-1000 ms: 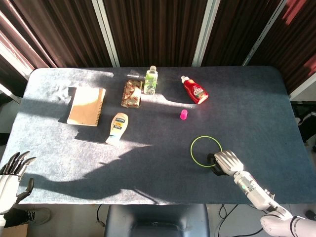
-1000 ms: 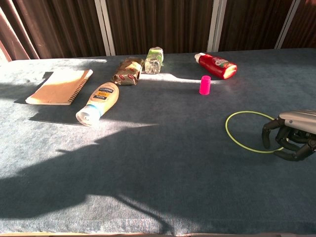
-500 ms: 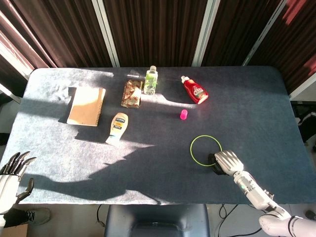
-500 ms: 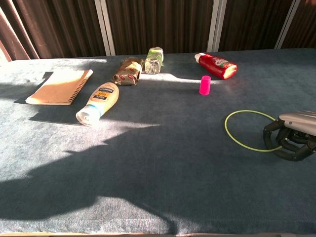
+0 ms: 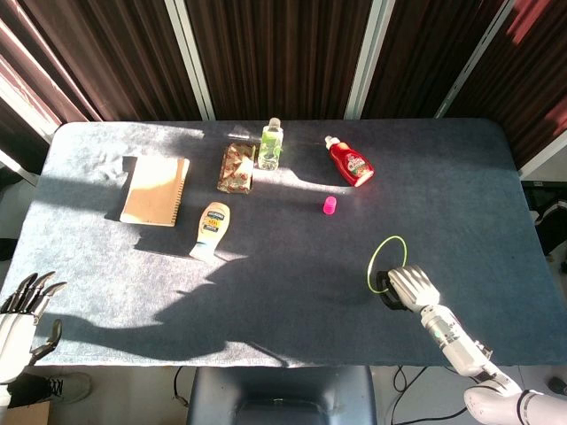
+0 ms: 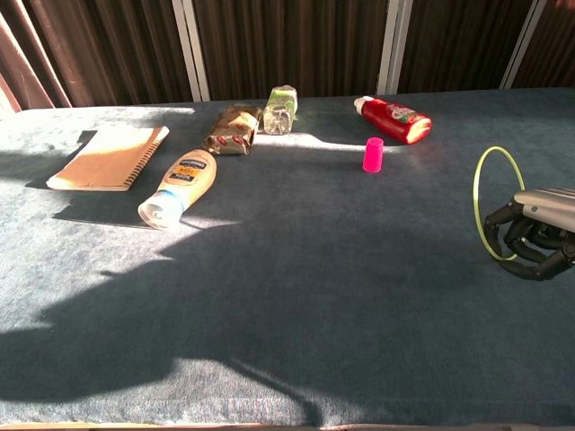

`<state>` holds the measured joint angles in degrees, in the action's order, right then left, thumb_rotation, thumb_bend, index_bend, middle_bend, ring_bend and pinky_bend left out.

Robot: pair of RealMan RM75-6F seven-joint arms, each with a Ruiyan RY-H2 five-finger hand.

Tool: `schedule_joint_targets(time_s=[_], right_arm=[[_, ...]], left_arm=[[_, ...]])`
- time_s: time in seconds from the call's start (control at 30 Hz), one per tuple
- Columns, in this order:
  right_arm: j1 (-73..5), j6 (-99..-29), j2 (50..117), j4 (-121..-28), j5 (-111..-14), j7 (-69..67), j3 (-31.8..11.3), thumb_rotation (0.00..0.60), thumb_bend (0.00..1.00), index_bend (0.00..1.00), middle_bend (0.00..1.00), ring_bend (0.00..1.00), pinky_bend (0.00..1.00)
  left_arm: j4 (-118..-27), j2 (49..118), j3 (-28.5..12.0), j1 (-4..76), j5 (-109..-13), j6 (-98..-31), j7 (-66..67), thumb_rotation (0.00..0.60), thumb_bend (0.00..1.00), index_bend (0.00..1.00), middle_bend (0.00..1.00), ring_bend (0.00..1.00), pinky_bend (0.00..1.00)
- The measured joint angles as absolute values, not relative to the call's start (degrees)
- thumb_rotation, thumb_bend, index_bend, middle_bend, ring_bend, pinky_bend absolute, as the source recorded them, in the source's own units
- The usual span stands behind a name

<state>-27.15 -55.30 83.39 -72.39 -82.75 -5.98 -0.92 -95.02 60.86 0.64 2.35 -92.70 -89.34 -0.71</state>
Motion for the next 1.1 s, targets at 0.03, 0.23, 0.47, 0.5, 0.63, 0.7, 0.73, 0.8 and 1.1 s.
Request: schedule_joint_targets(time_s=[0.03, 0.23, 0.47, 0.5, 0.63, 0.7, 0.73, 0.8, 1.1], right_arm=[[-27.2, -55.3, 83.2, -72.7, -82.7, -6.2, -1.0, 0.6, 0.5, 0.89, 0.93, 1.0, 1.0], [-28.0, -54.8, 81.7, -74.9, -82.2, -7.2, -2.0, 0.6, 0.5, 0.89, 0.93, 1.0, 1.0], [-30.1, -50.7, 78.8, -78.8, -79.6, -7.9, -3.6, 0.6, 0.5, 0.89, 0.93, 1.0, 1.0], [-30.6, -49.6, 78.3, -79.4, -78.8, -8.2, -4.0, 0.6, 0.5, 0.89, 0.93, 1.0, 1.0], [-33.0, -45.6, 76.9, -80.9, -76.0, -9.1, -5.8, 0.6, 0.5, 0.89, 0.93, 1.0, 1.0], [-34.7, -43.8, 76.5, -81.2, -74.0, -8.8, -7.2, 0.6, 0.51, 0.89, 0.93, 1.0, 1.0], [-35.4, -43.3, 76.5, -81.3, -73.2, -8.4, -7.8, 0.6, 0.53, 0.9, 0.93, 1.0, 1.0], [-37.0, -41.9, 76.5, -81.3, -71.1, -7.3, -9.0, 0.6, 0.54, 0.9, 0.93, 1.0, 1.0], [-44.0, -37.4, 77.2, -81.3, -61.1, 0.0, -12.8, 0.6, 0.6, 0.91, 0.93, 1.0, 1.0]], left_arm=[[-95.0, 60.9, 0.6, 2.4, -92.7, -89.3, -0.7, 0.6, 0.52, 0.19, 0.09, 0.01, 0.23], [-95.1, 60.9, 0.7, 2.5, -92.7, -89.1, -0.5, 0.6, 0.52, 0.19, 0.09, 0.01, 0.23], [-95.1, 60.9, 0.6, 2.5, -92.6, -89.0, -0.5, 0.6, 0.53, 0.19, 0.09, 0.01, 0.23], [-95.1, 60.9, 0.6, 2.6, -92.6, -88.9, -0.5, 0.6, 0.52, 0.19, 0.09, 0.01, 0.23], [-95.2, 60.9, 0.6, 2.8, -92.3, -88.4, -0.3, 0.6, 0.52, 0.19, 0.09, 0.02, 0.23], [-95.2, 60.9, 0.6, 2.8, -92.2, -88.4, -0.2, 0.6, 0.52, 0.19, 0.09, 0.02, 0.23], [-95.3, 60.8, 0.6, 2.8, -92.2, -88.3, -0.2, 0.6, 0.52, 0.19, 0.09, 0.02, 0.23], [-95.3, 60.8, 0.5, 2.8, -92.1, -88.4, -0.3, 0.6, 0.52, 0.19, 0.09, 0.02, 0.23], [-95.2, 60.7, 0.6, 2.8, -92.1, -88.4, -0.5, 0.6, 0.53, 0.19, 0.09, 0.02, 0.23]])
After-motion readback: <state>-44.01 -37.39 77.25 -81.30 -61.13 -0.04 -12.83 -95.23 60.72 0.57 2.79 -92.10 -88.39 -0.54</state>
